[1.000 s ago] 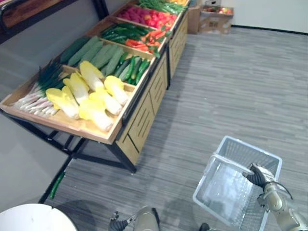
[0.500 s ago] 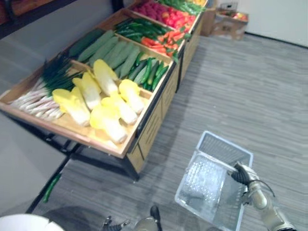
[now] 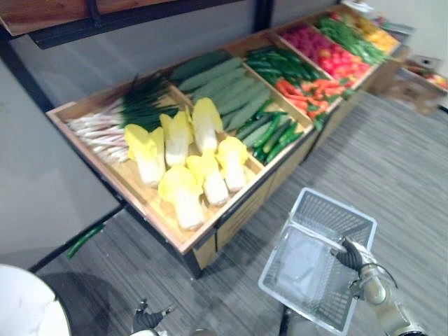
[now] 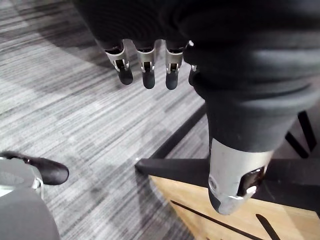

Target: Pick vegetable in the basket

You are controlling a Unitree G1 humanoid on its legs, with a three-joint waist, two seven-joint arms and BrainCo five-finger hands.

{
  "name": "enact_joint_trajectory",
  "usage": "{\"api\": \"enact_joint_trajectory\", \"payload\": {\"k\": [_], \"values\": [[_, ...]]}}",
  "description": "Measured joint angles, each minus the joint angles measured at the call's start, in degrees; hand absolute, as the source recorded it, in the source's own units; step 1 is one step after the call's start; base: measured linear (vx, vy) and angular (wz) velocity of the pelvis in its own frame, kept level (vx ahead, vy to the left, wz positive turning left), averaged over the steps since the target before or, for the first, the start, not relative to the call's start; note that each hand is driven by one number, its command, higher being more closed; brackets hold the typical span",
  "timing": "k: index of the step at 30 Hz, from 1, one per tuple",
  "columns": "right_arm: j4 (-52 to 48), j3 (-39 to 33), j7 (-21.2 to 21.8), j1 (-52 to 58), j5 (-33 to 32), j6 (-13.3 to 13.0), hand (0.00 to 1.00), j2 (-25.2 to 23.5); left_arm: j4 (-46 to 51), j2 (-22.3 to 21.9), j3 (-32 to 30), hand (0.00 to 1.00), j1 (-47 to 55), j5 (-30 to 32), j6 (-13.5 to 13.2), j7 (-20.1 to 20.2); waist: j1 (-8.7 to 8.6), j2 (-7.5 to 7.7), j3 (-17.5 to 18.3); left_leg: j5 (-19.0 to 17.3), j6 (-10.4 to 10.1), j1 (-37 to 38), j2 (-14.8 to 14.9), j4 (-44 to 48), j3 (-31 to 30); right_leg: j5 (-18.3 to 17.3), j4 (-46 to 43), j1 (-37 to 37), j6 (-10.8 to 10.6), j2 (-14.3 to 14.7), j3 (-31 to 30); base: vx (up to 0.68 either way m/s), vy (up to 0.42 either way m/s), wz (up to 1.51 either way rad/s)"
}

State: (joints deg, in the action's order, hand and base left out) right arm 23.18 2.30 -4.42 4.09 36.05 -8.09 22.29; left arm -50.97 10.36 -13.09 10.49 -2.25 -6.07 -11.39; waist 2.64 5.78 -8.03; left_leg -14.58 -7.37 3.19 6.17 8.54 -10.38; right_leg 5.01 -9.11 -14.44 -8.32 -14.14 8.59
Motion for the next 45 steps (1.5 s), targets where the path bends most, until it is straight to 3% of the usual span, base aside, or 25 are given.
{"api": "enact_joint_trajectory", "payload": {"k": [1, 2, 3, 5, 6, 7, 9, 11, 12, 16, 21, 25, 26, 35, 45], "values": [[0.2, -0.2, 0.0, -0.3, 0.0, 0.1, 1.0, 0.5, -0.5, -1.5, -0.6, 0.0, 0.1, -0.2, 0.0, -0.1, 0.27, -2.17, 0.6, 0.0, -0.7, -0.1, 2.4, 0.1, -0.4, -1.2, -0.4, 0.1, 1.5, 2.0, 1.8, 0.36, -0.467, 0.78], [0.3, 0.0, 0.1, -1.0, 0.0, 0.1, 1.0, 0.9, -1.0, -3.7, -1.8, 0.0, 0.6, -1.7, 0.0, -0.7, 0.82, -4.45, 1.1, 1.9, -2.8, -1.7, 5.4, 0.4, 0.1, -2.3, -0.5, 0.2, 3.2, 4.3, 4.4, 0.36, -0.397, 0.62], [0.8, 0.0, 0.2, -1.7, 0.0, 0.2, 1.0, 1.1, -1.6, -5.0, -3.3, 0.0, 0.6, -2.4, 0.0, -1.1, 0.79, -5.69, 1.3, 4.9, -3.8, -3.9, 7.0, 1.6, 0.0, -3.0, -0.9, 0.6, 4.3, 5.3, 7.0, 0.34, -0.396, 0.71], [1.7, 0.1, 0.5, -1.8, -0.1, 0.2, 1.0, 1.4, -1.7, -5.7, -5.2, 0.0, 0.4, -4.4, 0.0, -1.6, 0.41, -5.42, 1.1, 10.9, -3.4, -6.9, 7.5, 4.2, 1.1, -4.2, -0.2, 2.7, 6.1, 5.3, 11.4, 0.26, -0.384, 1.08], [2.4, 0.3, 0.7, -1.7, -0.2, 0.2, 1.0, 1.6, -1.7, -5.6, -5.4, 0.0, 0.4, -4.4, 0.0, -1.9, 0.11, -3.92, 0.3, 14.3, -2.9, -8.4, 7.9, 6.9, 4.2, -4.5, 1.6, 5.8, 6.7, 5.3, 13.8, 0.22, -0.359, 1.12], [2.5, 0.4, 0.7, -1.5, -0.2, 0.2, 1.0, 1.8, -1.7, -5.7, -5.3, 0.0, 0.5, -4.4, 0.0, -1.9, 0.17, -3.79, 0.2, 15.2, -2.6, -9.1, 8.4, 8.1, 6.7, -4.6, 2.5, 7.2, 6.8, 5.3, 14.9, 0.2, -0.357, 0.9], [2.5, 0.5, 0.7, -1.3, -0.1, 0.2, 1.0, 3.3, -1.8, -6.2, -5.1, 0.0, 0.5, -4.4, 0.1, -1.9, -0.04, -3.84, 0.2, 15.2, -2.1, -10.2, 9.9, 9.5, 20.6, -4.9, 4.9, 10.6, 7.3, 5.5, 18.7, 0.13, -0.227, 0.72], [2.4, 0.2, 0.6, -1.0, -0.3, 0.2, 1.0, 3.8, -1.7, -6.2, -5.1, 0.0, 0.3, -4.4, 0.1, -1.9, -0.63, -4.27, 0.3, 16.2, -0.2, -10.9, 10.1, 7.4, 30.5, -4.9, 6.1, 11.0, 7.3, 6.0, 20.8, 0.05, -0.021, 0.63], [2.1, 0.1, 0.4, -0.3, -0.5, 0.2, 1.0, 3.5, -1.7, -6.1, -5.2, 0.0, -0.3, -4.4, 0.1, -2.0, -1.03, -4.87, 0.6, 16.3, -0.1, -10.6, 9.7, 4.7, 32.2, -4.9, 6.8, 10.9, 7.3, 6.3, 22.3, 0.01, 0.026, 0.63], [2.2, 0.2, 0.2, 2.3, -0.4, 0.3, 1.0, 1.5, -1.7, -5.8, -5.2, 0.0, -1.8, -4.4, 0.2, -2.1, -0.79, -5.07, 0.6, 16.4, -0.2, -8.5, 8.0, -6.2, 31.2, -3.2, 10.0, 11.2, 6.4, 7.7, 25.4, -0.02, 0.095, 0.47], [2.2, 0.3, -0.1, 2.4, -0.5, -0.2, 1.0, 0.8, -1.7, -5.3, -5.2, 0.0, -1.8, -4.3, 0.1, -2.2, -0.8, -4.89, 0.2, 16.8, 0.3, -7.8, 5.4, -7.2, 30.1, -0.1, 14.0, 13.1, 5.4, 6.9, 25.5, -0.03, 0.101, 0.1], [2.4, 0.4, -0.1, 2.5, -0.7, -0.2, 1.0, -0.3, -1.5, -4.7, -5.1, 0.0, -1.7, -4.3, 0.0, -2.2, -0.68, -5.1, 0.2, 16.9, 0.5, -6.7, 4.9, -8.9, 30.0, 0.4, 15.1, 13.7, 5.0, 7.0, 25.3, -0.04, 0.048, -0.01], [4.7, 1.1, 1.2, 4.2, -2.9, -0.2, 1.0, -0.9, -1.6, -3.4, -4.2, 0.0, -1.8, -4.1, 0.0, -2.0, -0.83, -3.63, 1.7, 17.4, 1.1, -4.0, 3.3, -12.4, 29.0, 0.9, 15.1, 14.7, 4.5, 6.5, 24.0, 0.0, 0.0, 0.0], [5.1, 1.0, 1.2, 3.8, -3.1, -0.2, 1.0, -0.9, -1.8, -3.4, -4.2, 0.0, -1.8, -4.2, 0.0, -2.0, -0.81, -3.79, 1.8, 17.4, 1.1, -4.2, 3.4, -12.6, 29.3, 0.9, 15.1, 14.2, 4.5, 6.5, 23.8, 0.0, 0.0, -0.01], [12.9, -2.7, 1.2, 0.6, -6.7, 0.7, 1.0, -0.9, -3.8, -3.2, -5.3, 0.0, -2.0, -4.2, 0.1, -1.7, -0.94, -5.5, 2.7, 17.6, 1.3, -4.0, 2.5, -13.9, 28.4, 0.9, 13.6, 13.5, 4.5, 5.6, 23.3, 0.02, 0.014, 0.03]]}}
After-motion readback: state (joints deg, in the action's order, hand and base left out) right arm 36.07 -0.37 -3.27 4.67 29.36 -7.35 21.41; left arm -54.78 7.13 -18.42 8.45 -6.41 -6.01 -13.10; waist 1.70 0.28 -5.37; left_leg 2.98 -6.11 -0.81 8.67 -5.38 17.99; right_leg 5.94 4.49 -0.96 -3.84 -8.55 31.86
